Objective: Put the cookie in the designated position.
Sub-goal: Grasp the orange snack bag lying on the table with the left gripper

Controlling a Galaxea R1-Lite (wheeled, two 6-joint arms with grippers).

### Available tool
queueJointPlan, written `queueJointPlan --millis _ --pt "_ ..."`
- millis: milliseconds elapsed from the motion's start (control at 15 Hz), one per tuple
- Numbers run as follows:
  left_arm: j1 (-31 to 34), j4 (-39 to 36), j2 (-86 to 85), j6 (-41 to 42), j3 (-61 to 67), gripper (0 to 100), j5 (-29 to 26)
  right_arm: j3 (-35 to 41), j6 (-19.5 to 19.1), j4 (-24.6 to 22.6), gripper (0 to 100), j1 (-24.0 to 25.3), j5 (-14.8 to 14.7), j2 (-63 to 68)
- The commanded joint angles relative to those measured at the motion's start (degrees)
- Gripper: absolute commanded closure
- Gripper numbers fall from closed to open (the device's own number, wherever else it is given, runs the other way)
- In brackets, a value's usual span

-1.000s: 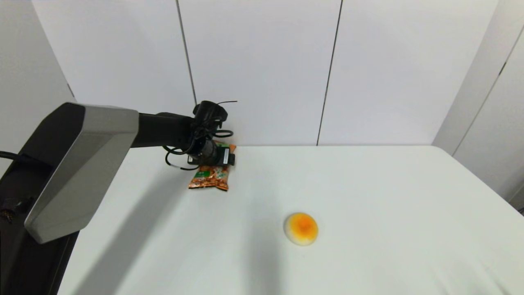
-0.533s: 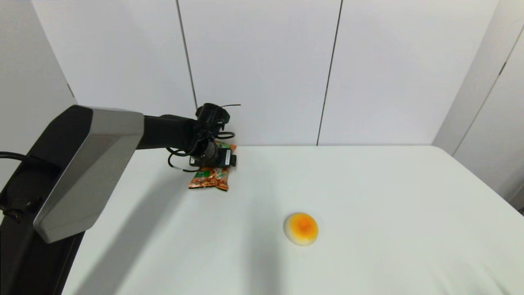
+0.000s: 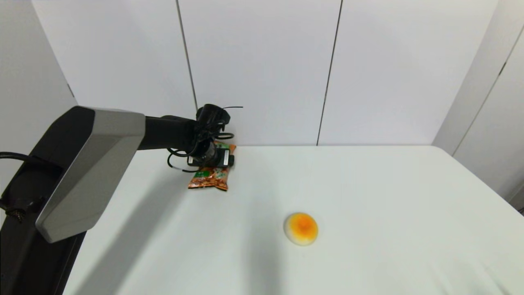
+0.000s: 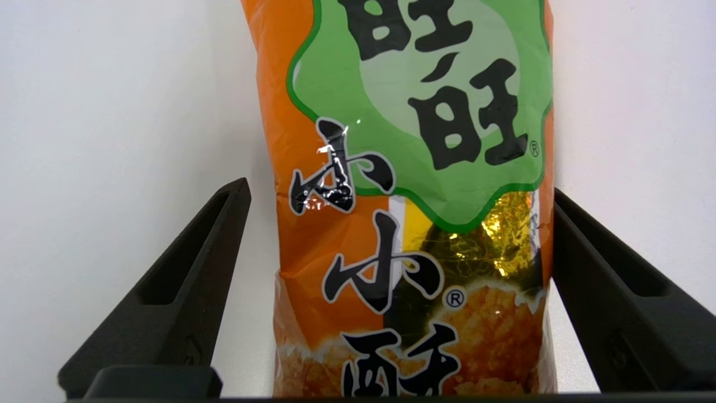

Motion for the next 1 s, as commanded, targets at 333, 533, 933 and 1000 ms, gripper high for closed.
queueJointPlan --millis 333,533,933,1000 --pt "-0.5 -0.2 0.2 -0.1 -0.4 0 0.1 0.4 0.0 0.0 0 0.0 0.0 0.1" --pt "-0.9 -0.9 0.4 -0.3 -0.4 0 0.1 0.4 0.0 0.0 0 0.0 0.0 0.1" --pt "-1.2 -0.9 1.1 -1.7 -0.8 0 0.1 0.4 0.0 0.0 0 0.0 0.0 0.1" --pt "-1.2 -0.9 1.0 -1.7 -0.9 0 0.1 0.4 0.0 0.0 0 0.0 0.0 0.1"
